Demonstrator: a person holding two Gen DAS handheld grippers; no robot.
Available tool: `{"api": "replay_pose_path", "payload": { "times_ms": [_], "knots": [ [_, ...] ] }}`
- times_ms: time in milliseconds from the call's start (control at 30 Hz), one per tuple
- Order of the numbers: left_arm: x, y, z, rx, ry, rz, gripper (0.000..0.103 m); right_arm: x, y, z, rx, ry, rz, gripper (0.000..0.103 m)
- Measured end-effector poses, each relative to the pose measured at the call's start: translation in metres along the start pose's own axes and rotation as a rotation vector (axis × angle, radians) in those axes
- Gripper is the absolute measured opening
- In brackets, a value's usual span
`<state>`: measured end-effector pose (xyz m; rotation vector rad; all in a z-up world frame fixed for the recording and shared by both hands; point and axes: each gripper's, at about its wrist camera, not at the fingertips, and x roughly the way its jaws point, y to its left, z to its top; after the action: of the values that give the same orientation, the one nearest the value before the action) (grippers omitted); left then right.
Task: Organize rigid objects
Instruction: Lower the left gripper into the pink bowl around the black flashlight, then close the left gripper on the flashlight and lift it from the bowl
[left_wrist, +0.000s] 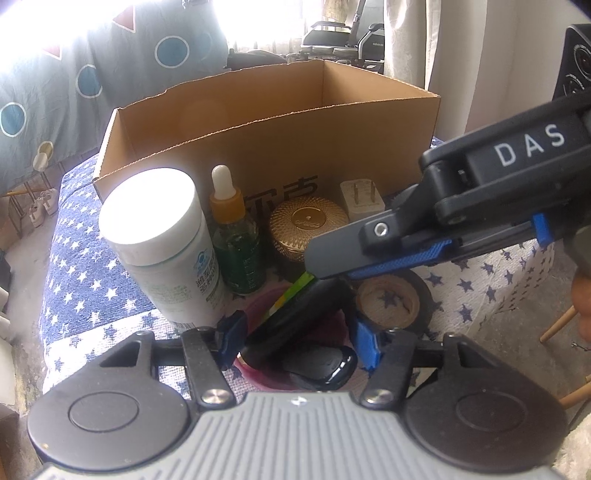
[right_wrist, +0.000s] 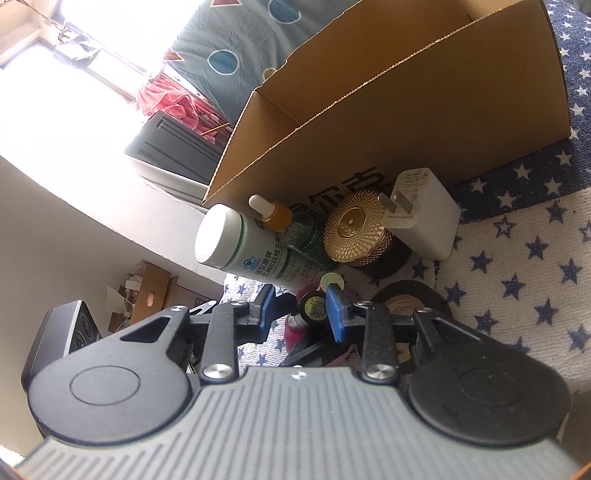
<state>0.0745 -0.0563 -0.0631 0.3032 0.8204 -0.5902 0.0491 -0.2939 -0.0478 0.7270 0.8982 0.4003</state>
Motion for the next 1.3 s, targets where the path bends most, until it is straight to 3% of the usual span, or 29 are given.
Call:
{"api": "replay_pose_path", "payload": {
  "times_ms": [600,733,967,1300],
  "knots": [
    [-0.014,0.012,0.003,-0.079,-0.072,-0.001,0.046,0.009,0.021,0.002,-0.072,-0.026,0.12,0.031],
    [-0.017,0.018,0.005,-0.117,-0.104,-0.005,0.037,0.01,0.024,0.001,-0.101,-0.041,0.104,0.031],
    [-0.023,0.019,0.003,-0.117,-0.124,0.01,0.034,0.003,0.021,-0.002,-0.094,-0.055,0.076,0.032],
    [-0.032,0.017,0.003,-0.135,-0.143,0.032,0.031,-0.014,-0.007,-0.003,0.026,-0.087,0.052,0.032]
  ]
}}
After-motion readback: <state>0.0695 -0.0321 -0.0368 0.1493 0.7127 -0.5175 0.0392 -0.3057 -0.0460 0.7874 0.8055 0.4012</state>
